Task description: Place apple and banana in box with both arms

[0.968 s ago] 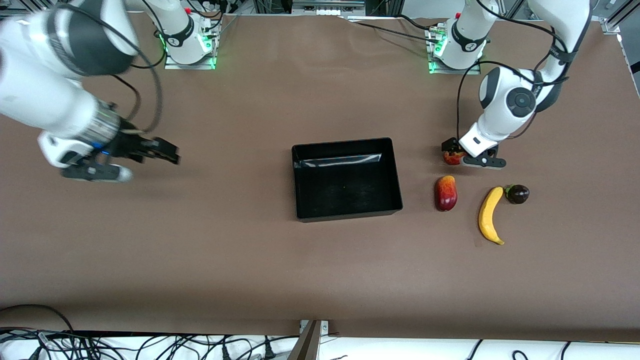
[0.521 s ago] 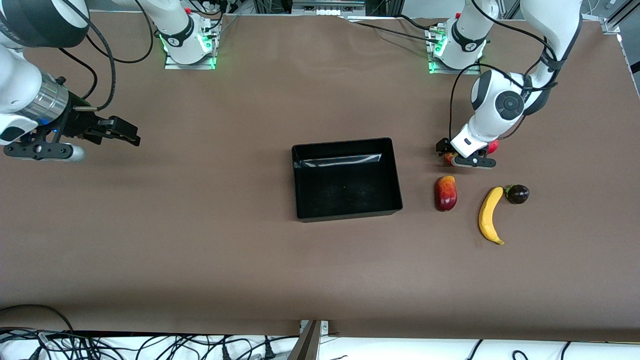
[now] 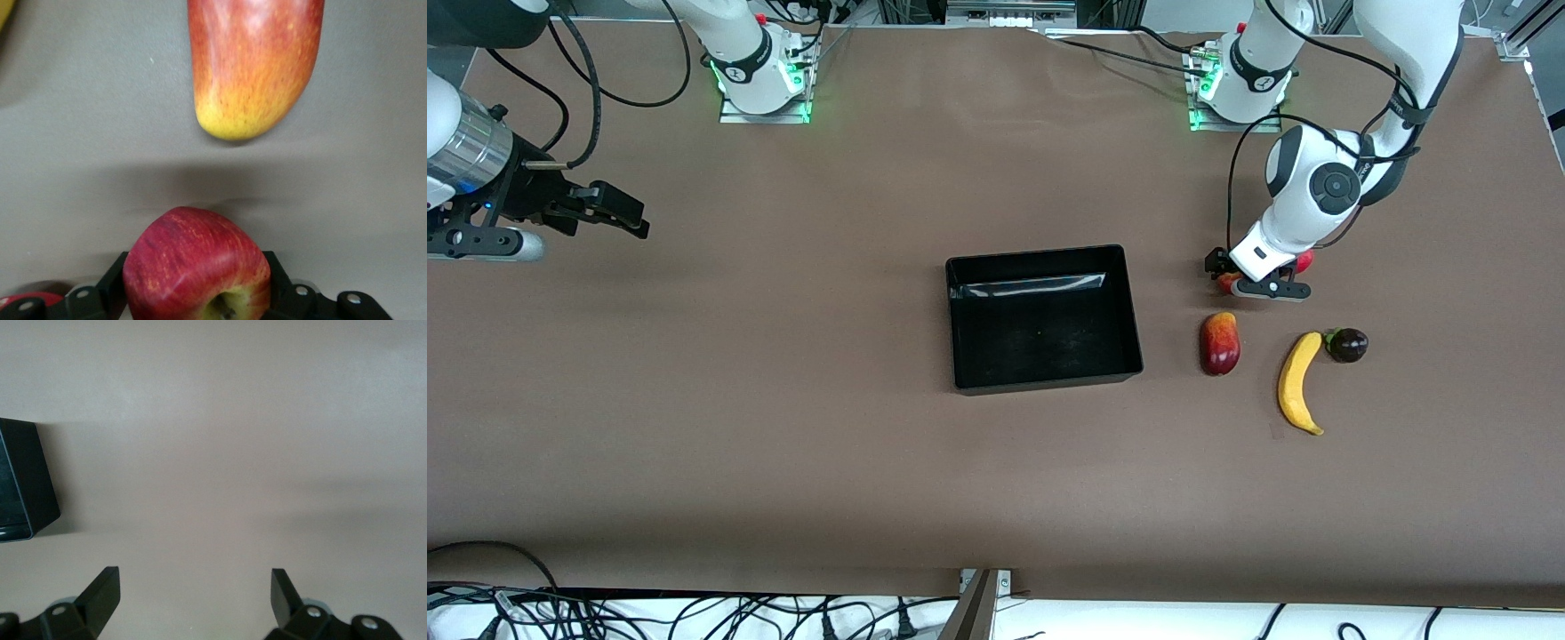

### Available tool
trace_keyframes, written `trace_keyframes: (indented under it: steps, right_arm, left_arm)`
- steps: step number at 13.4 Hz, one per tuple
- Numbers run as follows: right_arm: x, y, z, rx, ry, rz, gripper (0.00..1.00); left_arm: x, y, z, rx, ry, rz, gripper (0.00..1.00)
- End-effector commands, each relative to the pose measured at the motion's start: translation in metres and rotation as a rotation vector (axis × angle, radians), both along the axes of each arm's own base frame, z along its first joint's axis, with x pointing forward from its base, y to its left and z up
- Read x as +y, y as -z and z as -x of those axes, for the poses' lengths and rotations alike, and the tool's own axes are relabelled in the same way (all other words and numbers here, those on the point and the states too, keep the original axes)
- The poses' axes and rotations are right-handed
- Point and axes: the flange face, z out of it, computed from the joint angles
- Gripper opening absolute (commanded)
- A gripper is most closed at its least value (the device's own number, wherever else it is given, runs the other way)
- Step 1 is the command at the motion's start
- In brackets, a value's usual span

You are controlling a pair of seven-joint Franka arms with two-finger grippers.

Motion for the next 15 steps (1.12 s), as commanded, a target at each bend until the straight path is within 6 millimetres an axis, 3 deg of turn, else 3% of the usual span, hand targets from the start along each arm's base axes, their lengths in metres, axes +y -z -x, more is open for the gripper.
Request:
trace_keyframes:
  steps: [1,4,5,8,10,12,15]
  right_arm:
    - [0.001,-0.003,0.007,0.005,-0.013,0.004,1.00]
    - [0.002,-0.005,0.007,-0.002,-0.018,0.004,1.00]
    - [-0.006,-0.005,0.006,-0.001,-0.006,0.002,1.00]
    - [-0.004,-0.016,0.017,-0.026,-0.032,0.024,1.00]
    - [-0.011,-0.016,0.018,-0.024,-0.020,0.024,1.00]
    - [-0.002,-0.012,0.019,-0.019,-0.037,0.029,1.00]
    - [-0.001,-0.013,0.020,-0.021,-0.039,0.038,1.00]
  left_arm:
    - [-0.011,-0.064,-0.030,0.033,0.029,-0.038,0.17]
    - [-0.057,-0.132,-0.071,0.121,0.043,-0.027,0.17]
    - [-0.087,-0.144,-0.080,0.129,0.018,0.034,0.17]
    - [-0.157,-0.154,-0.105,0.117,-0.104,0.223,0.17]
    - [-0.202,-0.141,-0.115,0.054,-0.157,0.300,0.17]
    - [-0.239,-0.109,-0.112,0.001,-0.185,0.354,0.17]
    - [-0.260,-0.047,-0.100,0.048,-0.181,0.365,0.19]
